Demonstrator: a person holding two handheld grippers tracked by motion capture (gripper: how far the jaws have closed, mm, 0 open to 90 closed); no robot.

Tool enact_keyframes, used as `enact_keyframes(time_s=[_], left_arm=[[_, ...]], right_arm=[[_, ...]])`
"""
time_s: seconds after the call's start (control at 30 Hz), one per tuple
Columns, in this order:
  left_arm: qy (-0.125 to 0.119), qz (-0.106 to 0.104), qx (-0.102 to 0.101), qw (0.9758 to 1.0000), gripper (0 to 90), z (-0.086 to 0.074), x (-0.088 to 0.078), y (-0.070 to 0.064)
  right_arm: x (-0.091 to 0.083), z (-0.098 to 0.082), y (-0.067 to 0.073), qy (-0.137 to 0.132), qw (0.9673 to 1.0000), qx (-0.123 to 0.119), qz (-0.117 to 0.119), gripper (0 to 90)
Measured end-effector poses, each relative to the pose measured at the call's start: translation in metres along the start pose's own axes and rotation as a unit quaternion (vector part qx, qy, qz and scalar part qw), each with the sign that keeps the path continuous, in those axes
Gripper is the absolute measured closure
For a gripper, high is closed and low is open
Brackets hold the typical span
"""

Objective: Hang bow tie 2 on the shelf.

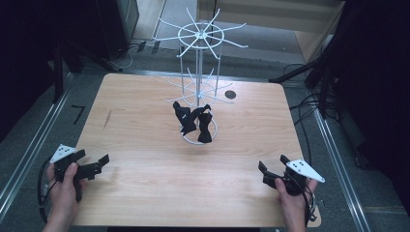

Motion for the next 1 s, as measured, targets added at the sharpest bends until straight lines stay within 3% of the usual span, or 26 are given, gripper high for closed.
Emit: enact_keyframes(time_s=[0.17,0.43,0.7,1.0], left_arm=[[0.001,0.001,0.001,1.0,0.0,0.0,0.0,0.0],[0.0,0.001,0.002,1.0,0.0,0.0,0.0,0.0],[-0.001,0.0,0.002,1.0,0.0,0.0,0.0,0.0],[0.0,0.0,0.002,1.0,0.0,0.0,0.0,0.0]], right_arm=[[-0.008,-0.007,-0.012,0.003,0.9999,0.012,-0.008,12.7],[-0.016,-0.02,-0.03,0.015,0.9992,-0.003,-0.037,12.9],[-0.023,-0.03,-0.044,0.022,0.9988,0.008,-0.043,12.9],[-0.034,-0.044,-0.066,0.038,0.9971,0.009,-0.066,13.0]])
Point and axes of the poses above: each handheld gripper's, and its own axes: x roughly forward along the jaws, z roughly out of its top, y roughly to its left, the point moved 9 cm from there along x, roughly forward along the jaws, and after that the axes turned 4 degrees about z, right-handed, at the moved point
